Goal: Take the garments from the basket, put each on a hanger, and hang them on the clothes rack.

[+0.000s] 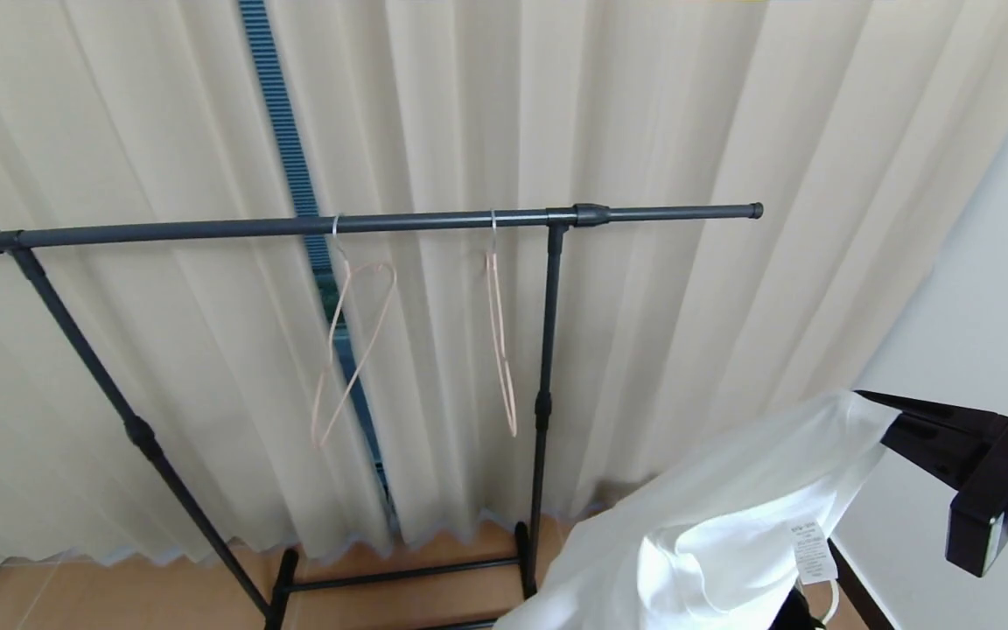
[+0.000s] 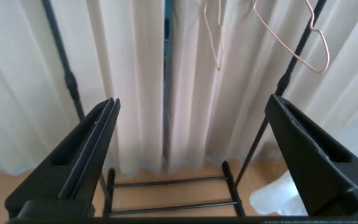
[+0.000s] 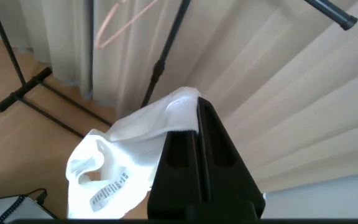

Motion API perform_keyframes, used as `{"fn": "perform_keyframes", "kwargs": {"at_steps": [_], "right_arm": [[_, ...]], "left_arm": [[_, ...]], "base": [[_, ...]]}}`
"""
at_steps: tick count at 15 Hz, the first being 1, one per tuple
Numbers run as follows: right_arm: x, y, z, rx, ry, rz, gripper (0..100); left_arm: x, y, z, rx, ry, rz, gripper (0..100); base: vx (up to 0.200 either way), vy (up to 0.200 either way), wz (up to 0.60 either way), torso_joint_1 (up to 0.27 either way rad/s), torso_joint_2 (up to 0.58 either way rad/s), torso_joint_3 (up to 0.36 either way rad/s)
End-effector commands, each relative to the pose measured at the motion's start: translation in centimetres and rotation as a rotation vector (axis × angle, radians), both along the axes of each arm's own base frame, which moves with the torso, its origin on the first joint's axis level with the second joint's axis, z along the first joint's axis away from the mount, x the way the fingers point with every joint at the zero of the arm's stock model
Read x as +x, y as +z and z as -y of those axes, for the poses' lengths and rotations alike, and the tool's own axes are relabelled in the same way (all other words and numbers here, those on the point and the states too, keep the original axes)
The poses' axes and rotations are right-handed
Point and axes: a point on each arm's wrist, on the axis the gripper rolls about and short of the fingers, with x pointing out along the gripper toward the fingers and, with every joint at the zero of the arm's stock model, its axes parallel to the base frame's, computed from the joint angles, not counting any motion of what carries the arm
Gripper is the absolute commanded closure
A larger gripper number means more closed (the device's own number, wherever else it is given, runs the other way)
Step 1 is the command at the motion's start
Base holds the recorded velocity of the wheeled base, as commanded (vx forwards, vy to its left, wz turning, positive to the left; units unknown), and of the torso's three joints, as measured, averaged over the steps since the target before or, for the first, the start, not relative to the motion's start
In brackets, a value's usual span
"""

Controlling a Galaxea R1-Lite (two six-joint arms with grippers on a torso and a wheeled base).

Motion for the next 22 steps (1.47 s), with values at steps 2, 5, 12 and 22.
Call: {"fn": "perform_keyframes", "kwargs": {"at_steps": [2,5,12,22], "right_arm": [[0.06,-0.17,-0.03,-0.006,-0.001,-0.008,100],[0.03,-0.14,-0.01,-0.005,-0.001,-0.007,100],[0.01,-0.47,0.0,-0.013,0.0,-0.016,100],[-0.3,-0.9,-0.4,-0.026,0.035,-0.015,100]], "left_arm": [[0.01,0.0,0.0,-0.001,0.001,-0.001,0],[0.01,0.0,0.0,-0.001,0.001,-0.001,0],[0.01,0.0,0.0,-0.001,0.001,-0.001,0],[0.01,0.0,0.0,-0.001,0.003,-0.001,0]], "base": [[-0.2,0.2,0.0,0.005,0.0,0.0],[0.0,0.2,0.0,-0.002,0.0,0.004],[0.0,0.029,0.0,-0.001,0.0,0.0],[0.0,0.1,0.0,0.001,0.0,0.002]]}}
